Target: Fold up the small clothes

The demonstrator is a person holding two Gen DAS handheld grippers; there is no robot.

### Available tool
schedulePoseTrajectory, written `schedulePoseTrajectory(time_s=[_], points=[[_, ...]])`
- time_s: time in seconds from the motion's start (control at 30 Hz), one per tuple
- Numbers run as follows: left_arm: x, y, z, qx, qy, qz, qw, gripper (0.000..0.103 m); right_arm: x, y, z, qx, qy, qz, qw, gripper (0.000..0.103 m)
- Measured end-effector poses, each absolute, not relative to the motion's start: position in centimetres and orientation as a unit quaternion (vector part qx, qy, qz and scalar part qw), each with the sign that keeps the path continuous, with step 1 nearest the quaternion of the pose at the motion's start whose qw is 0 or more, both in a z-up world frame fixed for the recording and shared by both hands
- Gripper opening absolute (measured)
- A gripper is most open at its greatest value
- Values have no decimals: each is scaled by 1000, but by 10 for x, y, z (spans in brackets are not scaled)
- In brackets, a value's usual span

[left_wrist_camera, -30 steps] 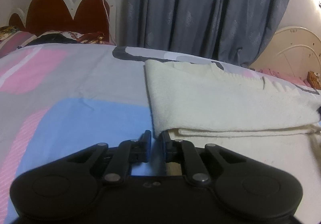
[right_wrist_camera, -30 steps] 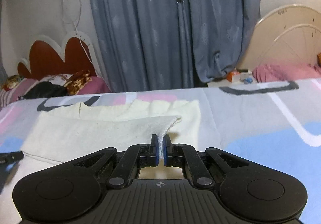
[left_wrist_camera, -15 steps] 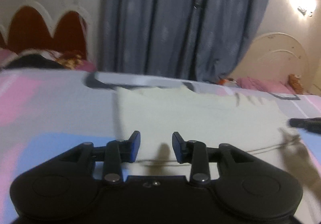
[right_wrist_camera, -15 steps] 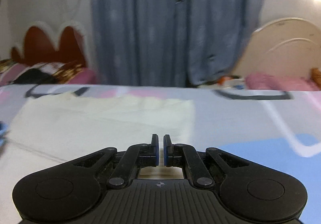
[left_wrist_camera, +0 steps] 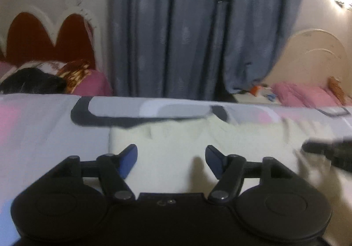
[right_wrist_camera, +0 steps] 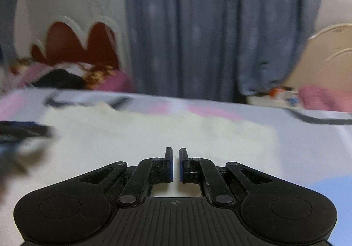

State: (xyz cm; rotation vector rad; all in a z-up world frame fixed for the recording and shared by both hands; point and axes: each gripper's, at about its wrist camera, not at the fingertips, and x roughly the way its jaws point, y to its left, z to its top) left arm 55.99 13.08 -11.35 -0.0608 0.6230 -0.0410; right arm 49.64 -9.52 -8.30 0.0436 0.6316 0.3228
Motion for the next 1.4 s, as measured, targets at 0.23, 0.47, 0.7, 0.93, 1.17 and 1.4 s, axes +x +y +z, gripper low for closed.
schedulePoseTrajectory(time_s=[0.23,0.47,0.7,0.93,1.17,1.4], points=[[556,166,-132,-80,311,-37,946,67,509,-71,-103,-2,323,187,928,4],[522,73,-122,-27,283,-86,955,59,497,-82,-100,43,331,149,931,4],[492,105,-133,17,297,-35,954,62,476,-125,-101,-21,334,85,939,3],[472,96,-119,-23,284,-26,958,67,452,-160,-83,20,317,66,946,4],[466,74,-127,18,309,-22,951,71,430,-127,-99,3,340,102,935,3],[466,102,-125,-23,314,20,949,66,430,-152,-100,21,345,78,935,3]])
